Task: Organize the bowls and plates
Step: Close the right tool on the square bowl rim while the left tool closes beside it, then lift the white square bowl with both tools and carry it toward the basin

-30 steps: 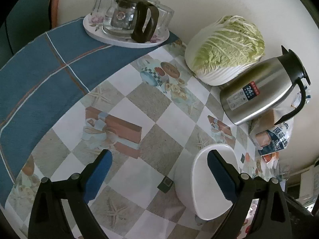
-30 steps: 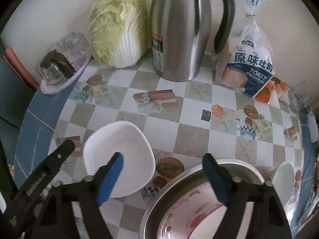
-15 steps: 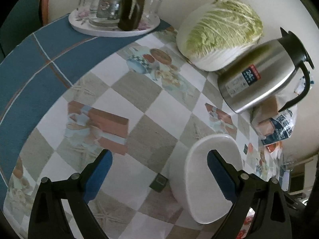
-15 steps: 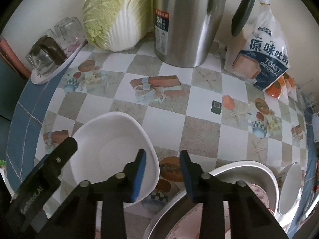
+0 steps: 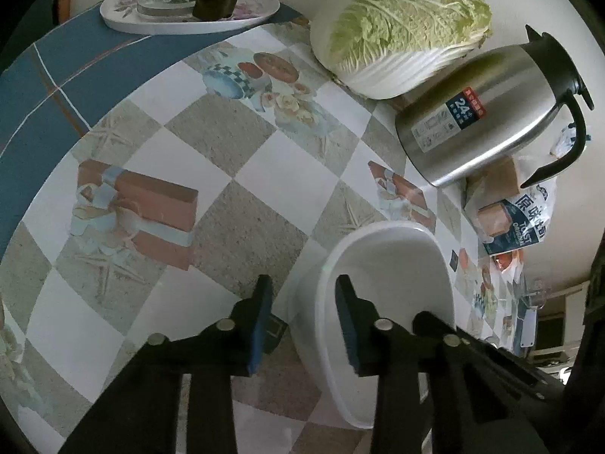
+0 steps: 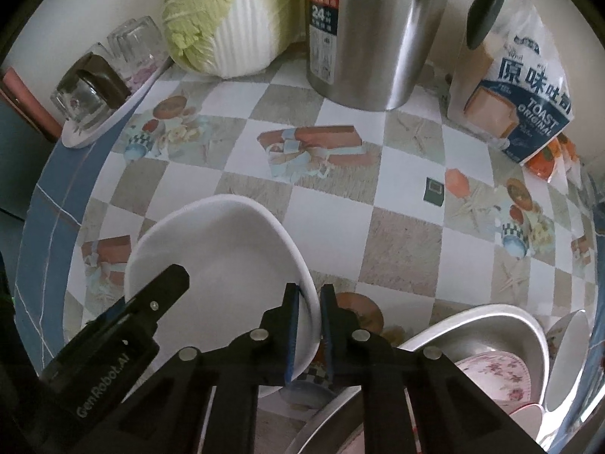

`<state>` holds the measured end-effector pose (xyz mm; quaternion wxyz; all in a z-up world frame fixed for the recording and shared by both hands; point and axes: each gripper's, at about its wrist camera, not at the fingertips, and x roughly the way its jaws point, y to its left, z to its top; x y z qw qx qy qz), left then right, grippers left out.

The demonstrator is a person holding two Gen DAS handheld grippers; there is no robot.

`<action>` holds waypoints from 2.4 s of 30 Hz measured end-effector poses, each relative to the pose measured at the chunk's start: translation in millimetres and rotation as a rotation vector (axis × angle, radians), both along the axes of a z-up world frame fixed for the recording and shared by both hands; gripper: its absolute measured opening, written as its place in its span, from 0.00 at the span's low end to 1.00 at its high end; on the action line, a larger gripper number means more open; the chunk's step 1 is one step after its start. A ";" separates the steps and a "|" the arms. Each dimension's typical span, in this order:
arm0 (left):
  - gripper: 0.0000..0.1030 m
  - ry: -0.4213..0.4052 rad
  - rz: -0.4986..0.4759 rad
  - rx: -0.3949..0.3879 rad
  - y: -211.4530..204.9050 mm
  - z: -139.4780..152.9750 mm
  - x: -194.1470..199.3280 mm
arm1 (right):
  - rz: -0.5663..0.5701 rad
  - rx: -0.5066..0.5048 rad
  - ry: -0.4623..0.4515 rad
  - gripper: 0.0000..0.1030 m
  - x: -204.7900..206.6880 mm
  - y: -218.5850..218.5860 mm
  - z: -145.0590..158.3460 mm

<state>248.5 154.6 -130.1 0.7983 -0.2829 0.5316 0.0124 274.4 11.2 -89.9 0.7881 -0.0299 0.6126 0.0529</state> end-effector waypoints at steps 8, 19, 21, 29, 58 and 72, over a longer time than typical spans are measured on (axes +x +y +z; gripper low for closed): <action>0.21 0.018 -0.001 -0.058 -1.7 -13.0 1.3 | -0.001 0.000 -0.006 0.13 -0.2 2.6 -0.4; 0.20 -0.021 0.012 -0.039 6.1 9.2 -13.0 | 0.004 0.060 -0.039 0.12 -11.9 4.3 12.1; 0.20 -0.042 0.008 -0.026 6.2 19.0 -17.7 | 0.005 0.079 -0.055 0.12 -17.6 2.9 21.1; 0.20 -0.108 -0.004 0.032 0.9 60.9 -40.6 | 0.025 0.140 -0.123 0.12 -41.1 -7.6 55.3; 0.20 -0.271 -0.140 0.268 -73.2 138.8 -100.8 | -0.068 0.407 -0.334 0.13 -141.3 -82.7 109.6; 0.20 -0.320 -0.199 0.309 -118.1 156.4 -109.9 | -0.116 0.451 -0.383 0.13 -156.8 -126.8 122.9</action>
